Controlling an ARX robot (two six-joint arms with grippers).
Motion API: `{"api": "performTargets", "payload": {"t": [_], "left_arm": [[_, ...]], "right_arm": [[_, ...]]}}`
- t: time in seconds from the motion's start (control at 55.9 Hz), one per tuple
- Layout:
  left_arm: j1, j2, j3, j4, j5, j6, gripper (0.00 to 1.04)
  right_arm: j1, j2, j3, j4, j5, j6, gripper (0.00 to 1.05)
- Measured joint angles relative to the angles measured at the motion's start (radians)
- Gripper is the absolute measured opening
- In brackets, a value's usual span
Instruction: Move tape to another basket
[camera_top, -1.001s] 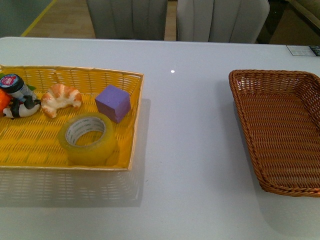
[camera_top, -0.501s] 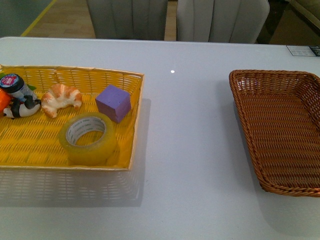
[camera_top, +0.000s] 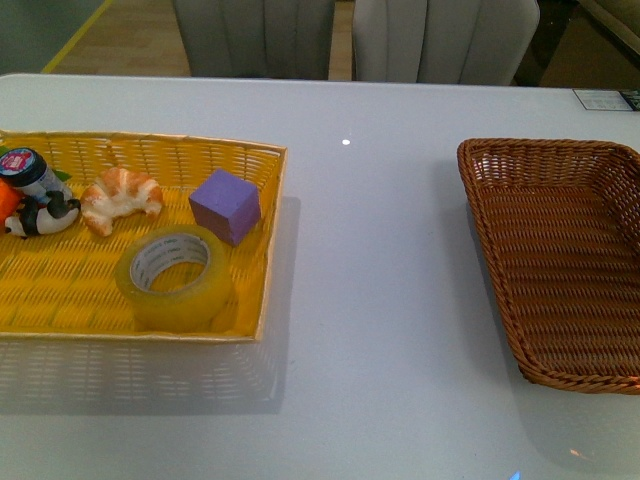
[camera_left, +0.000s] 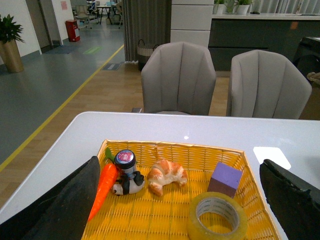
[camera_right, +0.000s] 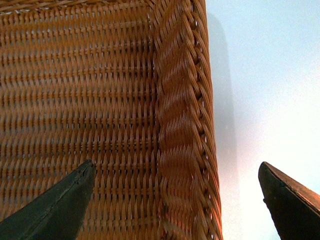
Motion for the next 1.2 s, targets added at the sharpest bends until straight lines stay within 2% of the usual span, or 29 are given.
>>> {"api": "performTargets", "payload": {"t": [0.179, 0.232, 0.572, 0.769, 0.822, 1.198], "left_arm": [[0.0, 0.0, 0.0, 0.0, 0.0, 0.0, 0.96], [0.0, 0.0, 0.0, 0.0, 0.0, 0.0, 0.96], [0.0, 0.0, 0.0, 0.0, 0.0, 0.0, 0.96], [0.0, 0.0, 0.0, 0.0, 0.0, 0.0, 0.96], [0.0, 0.0, 0.0, 0.0, 0.0, 0.0, 0.96], [0.0, 0.0, 0.0, 0.0, 0.0, 0.0, 0.96]], "right_arm": [[0.008, 0.059, 0.072, -0.033, 0.006, -0.007, 0.96], [0.012, 0.074, 0.087, -0.04, 0.014, -0.008, 0.91], [0.034, 0.121, 0.105, -0.064, 0.041, -0.016, 0.39], [0.082, 0.108, 0.067, -0.06, 0.034, 0.018, 0.09], [0.098, 0.1, 0.056, -0.06, 0.034, 0.034, 0.06], [0.226, 0.058, 0.005, -0.073, 0.062, 0.117, 0.06]]}}
